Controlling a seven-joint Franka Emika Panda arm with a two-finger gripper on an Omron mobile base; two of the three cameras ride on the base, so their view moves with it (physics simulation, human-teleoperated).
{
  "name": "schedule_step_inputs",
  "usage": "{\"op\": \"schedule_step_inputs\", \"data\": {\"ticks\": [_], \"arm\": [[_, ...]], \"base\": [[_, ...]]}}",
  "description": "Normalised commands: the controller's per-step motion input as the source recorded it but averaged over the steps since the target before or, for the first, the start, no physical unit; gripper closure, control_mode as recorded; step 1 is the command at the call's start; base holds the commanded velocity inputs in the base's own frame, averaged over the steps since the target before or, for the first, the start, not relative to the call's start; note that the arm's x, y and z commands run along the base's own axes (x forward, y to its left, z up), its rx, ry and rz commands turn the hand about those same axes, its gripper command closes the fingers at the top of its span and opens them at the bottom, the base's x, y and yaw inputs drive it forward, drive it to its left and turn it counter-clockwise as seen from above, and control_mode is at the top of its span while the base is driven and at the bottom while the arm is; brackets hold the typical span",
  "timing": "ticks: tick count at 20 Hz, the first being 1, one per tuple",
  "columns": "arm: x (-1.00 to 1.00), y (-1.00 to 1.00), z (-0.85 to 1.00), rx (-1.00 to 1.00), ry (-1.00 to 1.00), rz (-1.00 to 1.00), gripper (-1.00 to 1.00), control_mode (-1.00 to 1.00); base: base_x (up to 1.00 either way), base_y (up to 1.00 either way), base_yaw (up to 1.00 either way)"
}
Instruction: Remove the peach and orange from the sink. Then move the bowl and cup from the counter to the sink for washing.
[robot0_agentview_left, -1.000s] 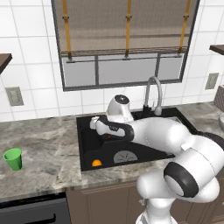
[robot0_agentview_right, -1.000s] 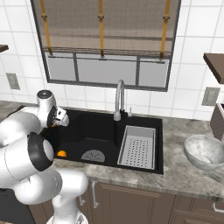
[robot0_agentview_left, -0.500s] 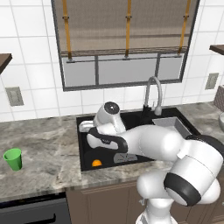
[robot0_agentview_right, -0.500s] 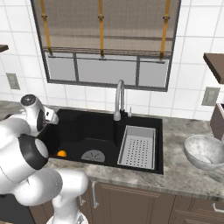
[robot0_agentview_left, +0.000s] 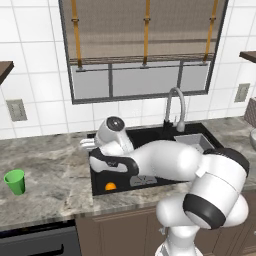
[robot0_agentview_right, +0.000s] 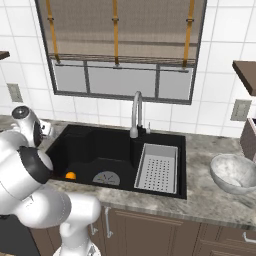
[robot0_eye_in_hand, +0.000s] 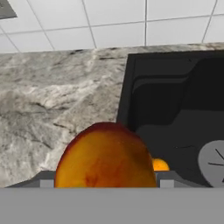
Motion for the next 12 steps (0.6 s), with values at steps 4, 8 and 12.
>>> {"op": "schedule_step_inputs", "data": {"ticks": [4,8,12], "arm": [[-0.05,0.43,0.04,0.0,0.0,0.03,1.0,-1.0],[-0.08,0.44,0.0,0.0,0.0,0.01,1.0,-1.0],[-0.03,0.42,0.0,0.0,0.0,0.0,1.0,-1.0]], "base": [[0.0,0.0,0.0],[0.0,0.0,0.0],[0.0,0.0,0.0]]}}
